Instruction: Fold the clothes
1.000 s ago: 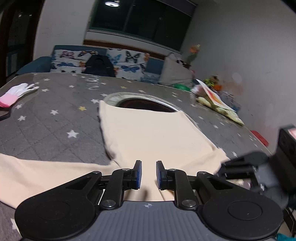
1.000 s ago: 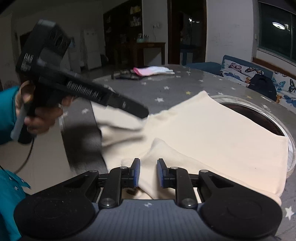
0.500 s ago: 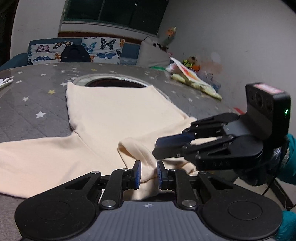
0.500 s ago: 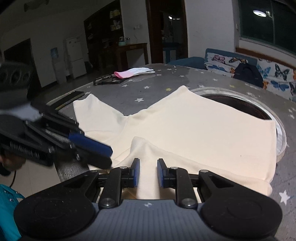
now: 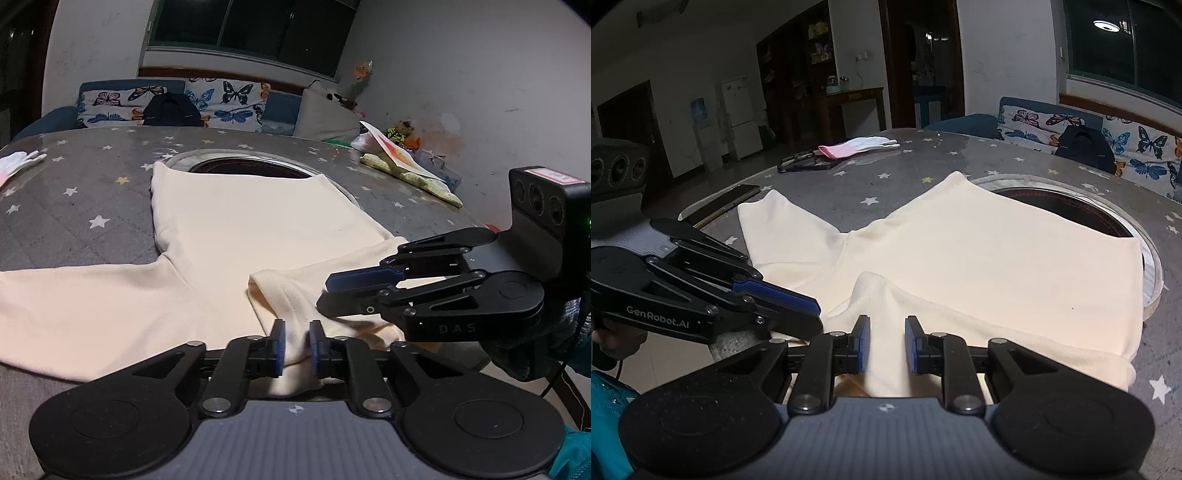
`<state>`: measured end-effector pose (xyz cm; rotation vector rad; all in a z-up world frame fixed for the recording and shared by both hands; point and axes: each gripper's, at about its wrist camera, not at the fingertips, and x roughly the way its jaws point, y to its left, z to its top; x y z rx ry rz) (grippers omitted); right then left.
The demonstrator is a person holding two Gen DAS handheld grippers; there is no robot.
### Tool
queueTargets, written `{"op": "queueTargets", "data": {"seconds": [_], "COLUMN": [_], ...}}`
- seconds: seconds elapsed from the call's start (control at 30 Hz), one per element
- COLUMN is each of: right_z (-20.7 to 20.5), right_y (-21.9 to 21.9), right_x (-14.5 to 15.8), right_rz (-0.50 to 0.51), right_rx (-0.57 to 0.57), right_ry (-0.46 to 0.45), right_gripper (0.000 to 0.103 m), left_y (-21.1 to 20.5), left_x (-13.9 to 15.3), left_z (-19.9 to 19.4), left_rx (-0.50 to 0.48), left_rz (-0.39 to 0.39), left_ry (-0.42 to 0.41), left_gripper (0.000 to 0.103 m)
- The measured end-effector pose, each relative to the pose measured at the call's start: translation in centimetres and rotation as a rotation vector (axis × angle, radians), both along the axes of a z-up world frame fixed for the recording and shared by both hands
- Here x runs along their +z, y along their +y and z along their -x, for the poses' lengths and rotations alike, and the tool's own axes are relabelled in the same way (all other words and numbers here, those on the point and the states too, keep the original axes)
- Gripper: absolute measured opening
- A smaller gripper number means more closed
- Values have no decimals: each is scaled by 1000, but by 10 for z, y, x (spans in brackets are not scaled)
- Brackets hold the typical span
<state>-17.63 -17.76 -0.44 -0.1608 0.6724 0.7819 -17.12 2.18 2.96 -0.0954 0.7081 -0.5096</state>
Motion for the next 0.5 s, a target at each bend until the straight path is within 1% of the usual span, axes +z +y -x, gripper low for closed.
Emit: {"op": "queueTargets", "data": {"seconds": [0.07, 0.1, 0.17, 0.33, 0.43, 0.5], "right_z": [0, 0, -1, 0, 5, 11], "right_y": [1, 2, 5, 21, 35, 35], "right_x": [0, 1, 1, -4, -9, -8], "right_rz": [0, -2, -6, 9, 34, 35], "right_rx": [-1, -1, 0, 23, 51, 55], "right_ry": [-3, -4, -5, -24, -57, -71], "right_gripper": [20, 20, 21, 21, 23, 23], "left_y": [-1, -2, -3, 2, 5, 7], "left_x": [0, 0, 2, 8, 11, 14], "left_z": [1, 2, 5, 2, 0, -1], "left_rx": [-12, -14, -8, 6, 14, 19], "left_rz": [-7, -15, -29, -16, -9, -3], "left_ry": [-5, -12, -34, -42, -48, -51], "left_gripper": [15, 10, 7, 7, 8, 9]}}
